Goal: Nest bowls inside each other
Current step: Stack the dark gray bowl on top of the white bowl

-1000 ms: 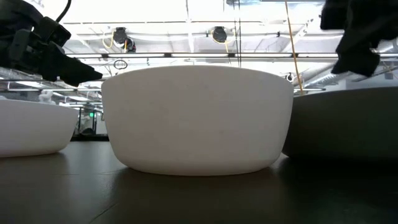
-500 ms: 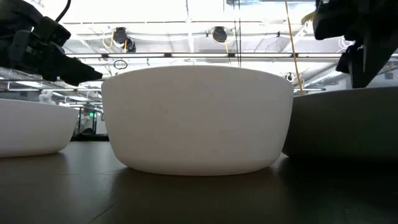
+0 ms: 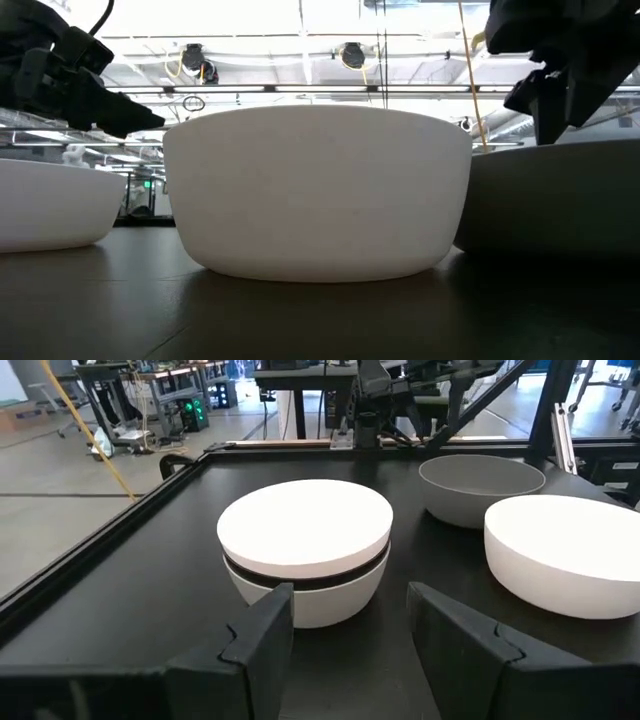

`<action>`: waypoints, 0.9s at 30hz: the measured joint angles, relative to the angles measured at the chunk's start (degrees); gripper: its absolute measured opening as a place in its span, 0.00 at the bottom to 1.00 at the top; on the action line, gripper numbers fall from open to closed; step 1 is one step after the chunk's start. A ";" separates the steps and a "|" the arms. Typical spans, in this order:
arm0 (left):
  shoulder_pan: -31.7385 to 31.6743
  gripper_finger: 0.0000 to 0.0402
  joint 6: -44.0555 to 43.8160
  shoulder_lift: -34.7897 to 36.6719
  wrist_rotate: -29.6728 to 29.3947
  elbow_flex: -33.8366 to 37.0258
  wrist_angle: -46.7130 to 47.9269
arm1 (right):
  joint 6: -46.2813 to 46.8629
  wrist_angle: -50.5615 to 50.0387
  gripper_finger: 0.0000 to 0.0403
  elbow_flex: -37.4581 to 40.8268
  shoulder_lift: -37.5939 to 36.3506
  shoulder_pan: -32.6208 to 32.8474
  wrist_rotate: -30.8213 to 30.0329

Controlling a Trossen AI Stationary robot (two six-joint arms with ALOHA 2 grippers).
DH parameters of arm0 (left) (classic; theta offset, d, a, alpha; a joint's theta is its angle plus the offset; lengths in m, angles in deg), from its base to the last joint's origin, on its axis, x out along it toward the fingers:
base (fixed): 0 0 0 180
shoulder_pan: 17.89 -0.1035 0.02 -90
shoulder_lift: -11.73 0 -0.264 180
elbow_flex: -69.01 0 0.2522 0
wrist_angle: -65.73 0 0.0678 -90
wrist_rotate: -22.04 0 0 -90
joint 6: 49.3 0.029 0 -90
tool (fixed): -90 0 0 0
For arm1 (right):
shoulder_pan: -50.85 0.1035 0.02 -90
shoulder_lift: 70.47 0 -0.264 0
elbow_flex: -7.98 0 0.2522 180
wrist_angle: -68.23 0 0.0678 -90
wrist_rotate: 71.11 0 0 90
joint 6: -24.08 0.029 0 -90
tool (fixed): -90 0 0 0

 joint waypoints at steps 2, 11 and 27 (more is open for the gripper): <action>0.02 0.49 0.04 0.00 0.00 0.00 0.00 | -0.46 -0.07 0.48 -0.01 0.02 -0.93 -0.03; 0.01 0.49 0.04 0.00 0.00 0.00 0.00 | -9.84 2.53 0.48 0.01 0.79 -4.88 0.01; 0.00 0.49 0.30 -0.89 0.02 0.00 0.04 | -9.07 4.75 0.48 -0.66 7.79 -6.21 4.81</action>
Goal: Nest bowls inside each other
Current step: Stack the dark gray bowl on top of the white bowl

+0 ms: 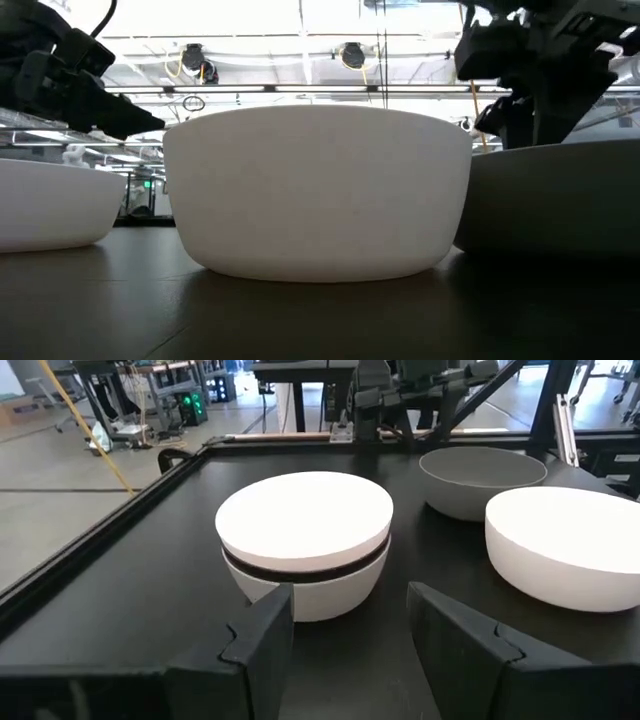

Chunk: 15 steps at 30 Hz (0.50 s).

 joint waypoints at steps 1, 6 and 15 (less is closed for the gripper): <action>0.01 0.49 0.00 0.01 0.00 0.00 0.01 | 0.11 -0.02 0.48 0.00 0.40 0.00 -0.01; 0.00 0.49 -0.01 0.02 0.00 0.00 0.01 | 0.77 0.88 0.48 0.00 2.03 0.00 -0.05; 0.01 0.49 -0.01 -0.24 0.02 0.00 -0.02 | 1.65 3.00 0.48 -0.04 3.60 -0.02 -0.01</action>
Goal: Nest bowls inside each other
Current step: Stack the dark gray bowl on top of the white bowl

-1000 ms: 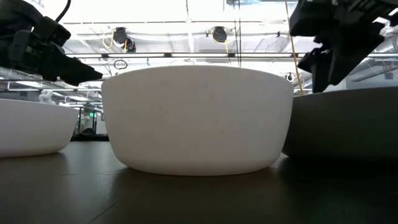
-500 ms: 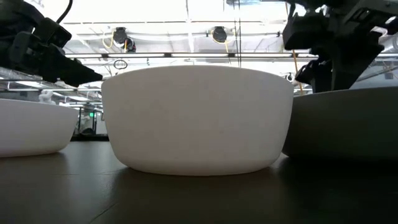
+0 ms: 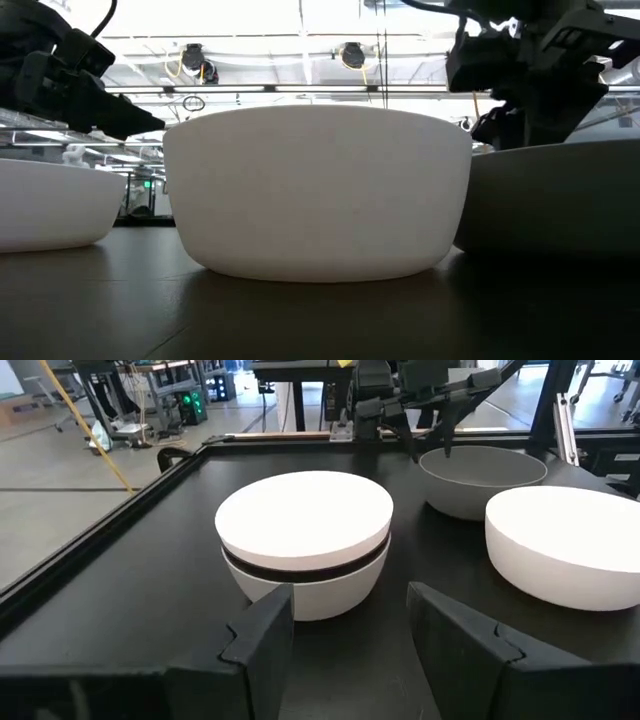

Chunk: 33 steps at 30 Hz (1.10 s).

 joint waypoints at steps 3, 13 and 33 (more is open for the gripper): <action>-0.01 0.49 0.00 0.00 0.00 0.00 0.00 | 1.78 -0.02 0.48 0.00 0.17 0.00 0.26; -0.01 0.49 0.02 0.00 0.02 0.00 0.00 | 6.88 -1.06 0.48 0.00 0.20 -0.02 1.29; -0.01 0.49 0.02 0.00 0.05 0.00 -0.01 | 4.40 0.02 0.38 0.00 1.05 -1.49 1.31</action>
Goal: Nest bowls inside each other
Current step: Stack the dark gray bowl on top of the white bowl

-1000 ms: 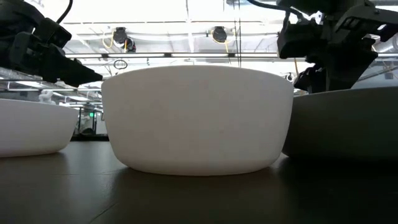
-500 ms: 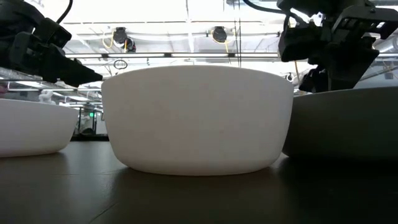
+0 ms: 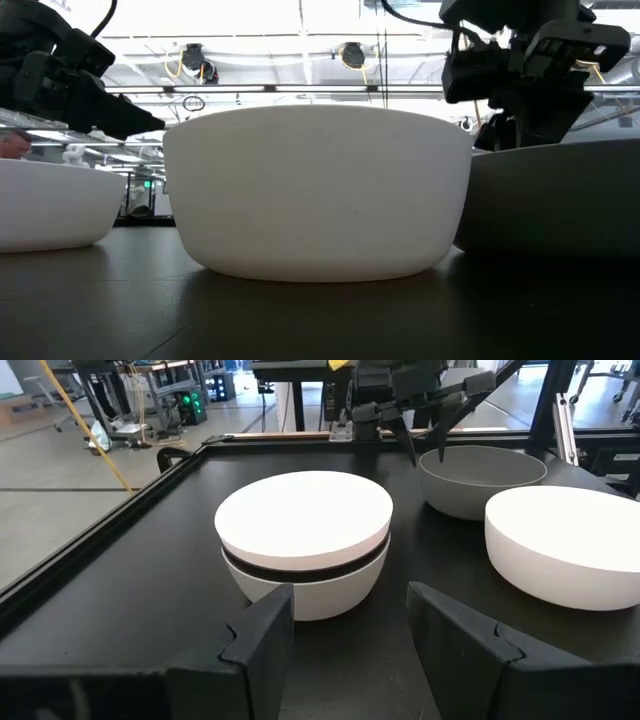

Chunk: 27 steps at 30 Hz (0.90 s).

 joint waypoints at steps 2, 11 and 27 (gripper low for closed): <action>0.00 0.49 0.00 0.00 0.01 0.00 0.01 | 0.03 0.06 0.38 0.02 0.82 0.00 0.03; 0.00 0.49 0.16 0.00 0.12 0.00 -0.01 | -0.03 -0.04 0.38 0.02 3.82 -0.06 1.50; 0.00 0.49 0.15 0.00 0.19 0.02 -0.01 | 0.03 -0.06 0.05 0.02 4.07 -1.59 4.45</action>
